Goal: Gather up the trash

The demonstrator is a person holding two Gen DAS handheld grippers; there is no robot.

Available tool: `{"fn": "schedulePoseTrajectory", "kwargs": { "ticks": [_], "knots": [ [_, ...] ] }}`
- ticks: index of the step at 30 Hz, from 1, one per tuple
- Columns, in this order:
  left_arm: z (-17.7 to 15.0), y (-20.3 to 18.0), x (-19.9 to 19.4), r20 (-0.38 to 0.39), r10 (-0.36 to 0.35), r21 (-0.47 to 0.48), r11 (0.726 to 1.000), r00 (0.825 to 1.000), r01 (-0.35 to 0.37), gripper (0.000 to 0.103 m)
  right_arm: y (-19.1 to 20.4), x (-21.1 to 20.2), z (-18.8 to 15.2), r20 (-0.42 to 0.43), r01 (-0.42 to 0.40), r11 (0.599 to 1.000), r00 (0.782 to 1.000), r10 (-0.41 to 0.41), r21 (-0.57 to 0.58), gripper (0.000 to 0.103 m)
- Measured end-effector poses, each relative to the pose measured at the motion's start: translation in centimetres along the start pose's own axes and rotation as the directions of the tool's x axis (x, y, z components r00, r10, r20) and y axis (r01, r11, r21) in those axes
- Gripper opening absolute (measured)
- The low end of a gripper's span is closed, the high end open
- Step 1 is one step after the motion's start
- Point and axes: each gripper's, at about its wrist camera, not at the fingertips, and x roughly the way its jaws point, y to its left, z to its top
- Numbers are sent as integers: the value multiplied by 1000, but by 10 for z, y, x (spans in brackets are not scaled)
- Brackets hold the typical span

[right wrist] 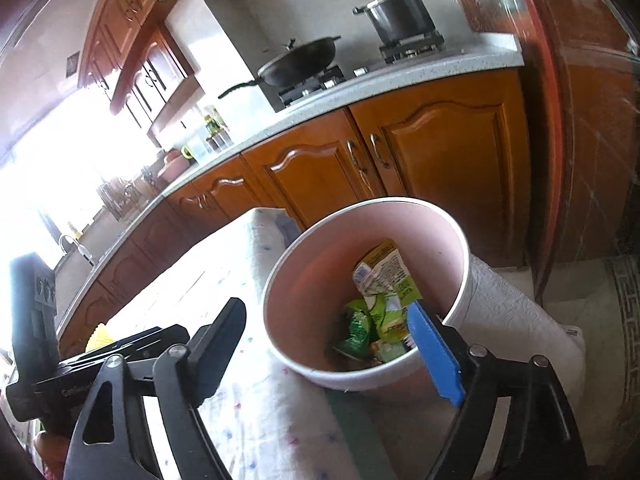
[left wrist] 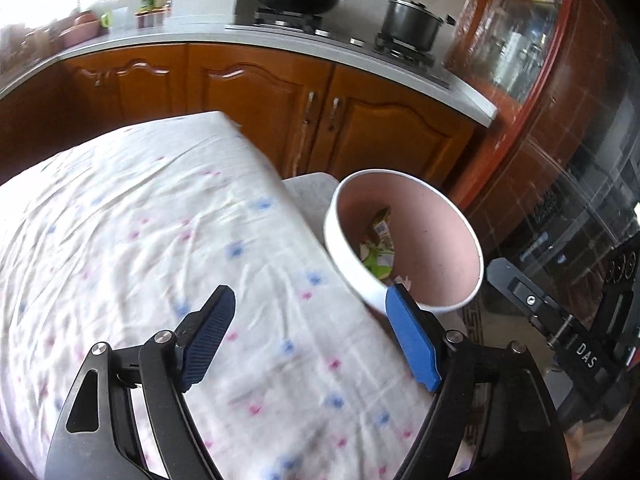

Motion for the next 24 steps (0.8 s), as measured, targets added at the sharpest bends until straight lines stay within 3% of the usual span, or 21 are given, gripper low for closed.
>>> {"fn": "schedulePoseTrajectory", "kwargs": {
  "ticks": [8,24],
  "knots": [
    [-23,21,-26,31,32,-38,999,999,-31,80,18,-20,-21,55,-31,999,998,31,9,90],
    [-71,50,-74,100,115,-67,992,988,-108,82,62,-42,-62,88,-56,996,994,62,-73,95]
  ]
}}
